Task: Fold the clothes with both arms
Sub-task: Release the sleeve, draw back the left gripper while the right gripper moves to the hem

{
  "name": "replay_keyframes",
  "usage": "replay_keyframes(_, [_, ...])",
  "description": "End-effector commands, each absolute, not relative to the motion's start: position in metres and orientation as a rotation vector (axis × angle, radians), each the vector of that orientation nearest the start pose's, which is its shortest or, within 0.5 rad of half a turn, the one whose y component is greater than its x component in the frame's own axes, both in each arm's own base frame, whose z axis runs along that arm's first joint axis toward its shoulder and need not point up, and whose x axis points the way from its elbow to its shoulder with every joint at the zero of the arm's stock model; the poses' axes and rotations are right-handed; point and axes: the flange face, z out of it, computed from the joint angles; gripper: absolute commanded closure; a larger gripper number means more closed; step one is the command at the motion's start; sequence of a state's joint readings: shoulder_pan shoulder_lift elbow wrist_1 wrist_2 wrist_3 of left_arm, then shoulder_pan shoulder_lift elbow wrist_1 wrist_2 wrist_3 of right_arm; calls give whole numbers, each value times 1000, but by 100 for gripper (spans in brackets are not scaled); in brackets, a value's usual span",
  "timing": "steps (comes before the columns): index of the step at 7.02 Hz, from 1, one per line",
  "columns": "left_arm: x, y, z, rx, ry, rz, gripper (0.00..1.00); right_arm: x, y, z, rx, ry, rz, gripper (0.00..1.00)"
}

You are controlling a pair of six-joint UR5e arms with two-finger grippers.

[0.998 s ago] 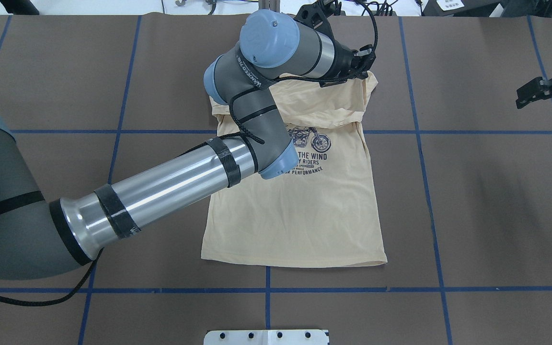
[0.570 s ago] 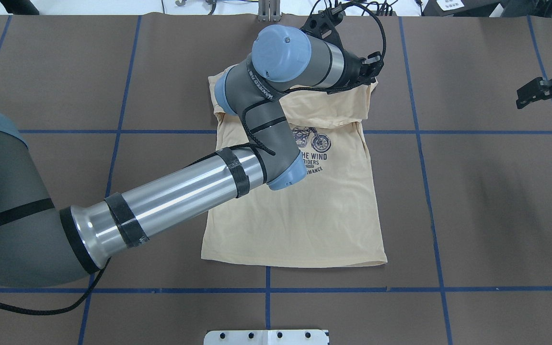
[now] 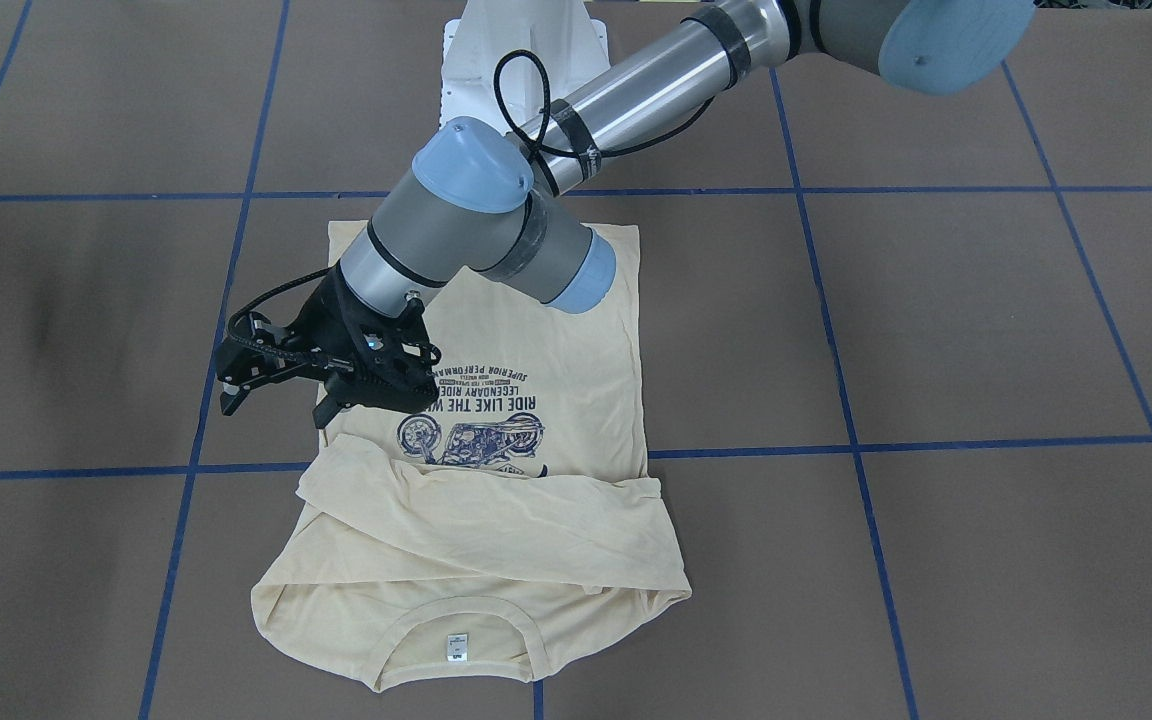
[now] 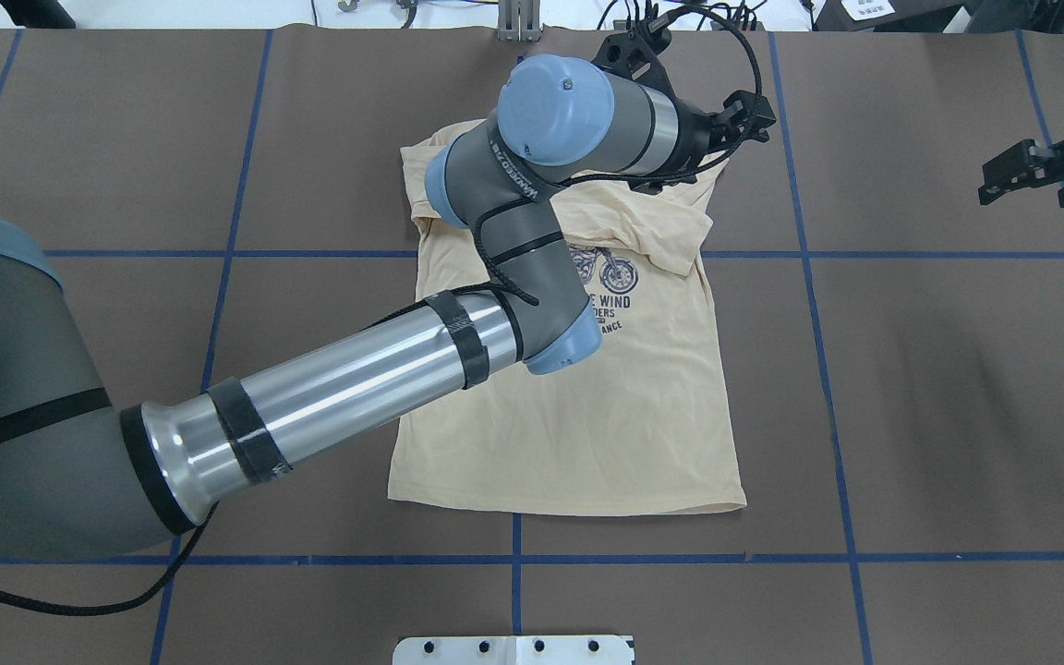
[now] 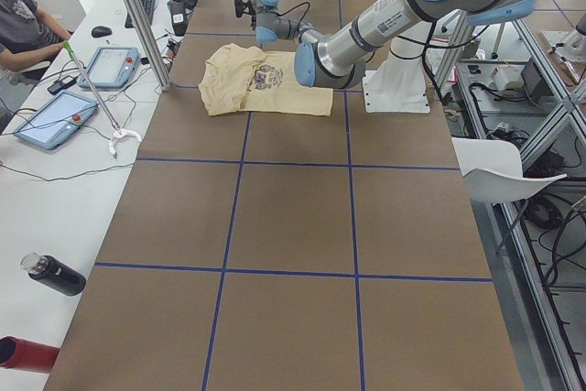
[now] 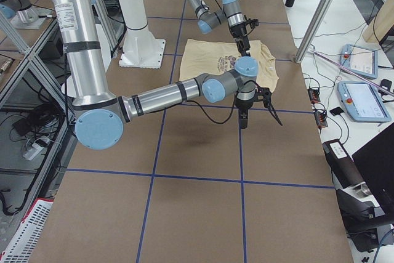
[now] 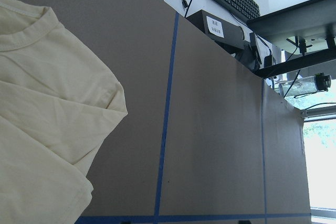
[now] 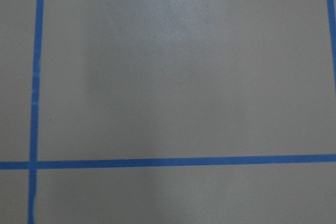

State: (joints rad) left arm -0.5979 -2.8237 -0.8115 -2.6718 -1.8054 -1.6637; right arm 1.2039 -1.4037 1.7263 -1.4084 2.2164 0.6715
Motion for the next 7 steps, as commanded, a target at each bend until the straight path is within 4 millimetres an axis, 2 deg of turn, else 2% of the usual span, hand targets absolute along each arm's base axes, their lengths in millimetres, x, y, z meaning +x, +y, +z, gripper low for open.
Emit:
replay_keyframes(1, [571,-548,83,137,1561,-235,2,-188,-508,434,10,-907,321,0])
replay_keyframes(2, [536,-528,113,162,1546,-199,2,-219,-482,414,-21,-960,423,0])
replay_keyframes(3, [499,-511,142,200,1519,-174,2,-254,-446,400,-71,-984,526,0])
replay_keyframes(4, [473,-497,147,234,1472,-145,2,-288,-415,386,-91,-980,581,0])
replay_keyframes(5, [448,-496,142,269,1413,-120,2,-334,-378,375,-105,-970,665,1])
replay_keyframes(6, [425,-478,150,288,1376,-94,2,-367,-344,361,-79,-981,718,3])
replay_keyframes(7, [398,-464,162,297,1370,-105,2,-381,-326,361,-123,-976,752,4])
